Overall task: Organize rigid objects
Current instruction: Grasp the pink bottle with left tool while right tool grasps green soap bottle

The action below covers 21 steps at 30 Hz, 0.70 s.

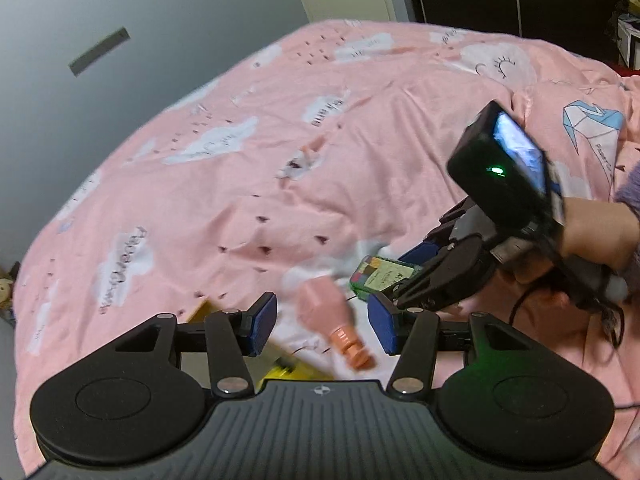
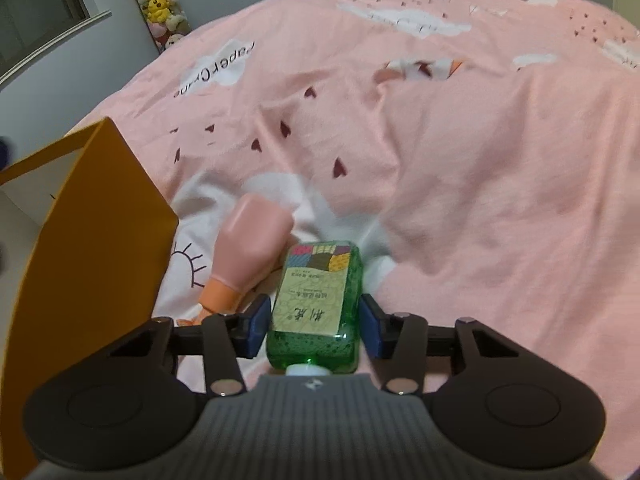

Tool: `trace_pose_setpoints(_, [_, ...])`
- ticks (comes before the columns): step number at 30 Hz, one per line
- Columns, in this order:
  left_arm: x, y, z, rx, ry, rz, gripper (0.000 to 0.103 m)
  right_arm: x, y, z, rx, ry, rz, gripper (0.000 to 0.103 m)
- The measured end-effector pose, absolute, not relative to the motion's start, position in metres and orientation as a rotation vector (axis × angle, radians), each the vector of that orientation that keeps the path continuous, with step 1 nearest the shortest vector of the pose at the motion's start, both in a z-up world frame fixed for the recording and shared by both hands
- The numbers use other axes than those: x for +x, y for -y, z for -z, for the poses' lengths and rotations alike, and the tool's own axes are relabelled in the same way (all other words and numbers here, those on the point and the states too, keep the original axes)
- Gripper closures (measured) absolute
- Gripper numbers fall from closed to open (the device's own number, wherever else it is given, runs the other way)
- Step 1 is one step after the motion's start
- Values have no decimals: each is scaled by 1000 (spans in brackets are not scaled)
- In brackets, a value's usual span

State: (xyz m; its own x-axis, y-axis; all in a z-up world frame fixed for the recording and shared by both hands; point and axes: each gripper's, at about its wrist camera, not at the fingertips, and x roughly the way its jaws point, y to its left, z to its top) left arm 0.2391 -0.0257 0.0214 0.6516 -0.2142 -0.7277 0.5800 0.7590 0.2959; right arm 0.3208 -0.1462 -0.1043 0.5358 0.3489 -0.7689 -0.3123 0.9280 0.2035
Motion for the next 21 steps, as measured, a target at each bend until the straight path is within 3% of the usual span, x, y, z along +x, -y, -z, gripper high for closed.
trace_pose_setpoints(2, [251,40,-16,533,-782,481,46,316,153,101,21,-909,-381,57])
trace_pose_setpoints(11, [325,73,37,453,-1099,336,47,319,185,103,70,-942,-353,58])
trace_pose_setpoints(21, [370,81,82,515,-1171,150,44,325,196,108,134,-958,-390,58])
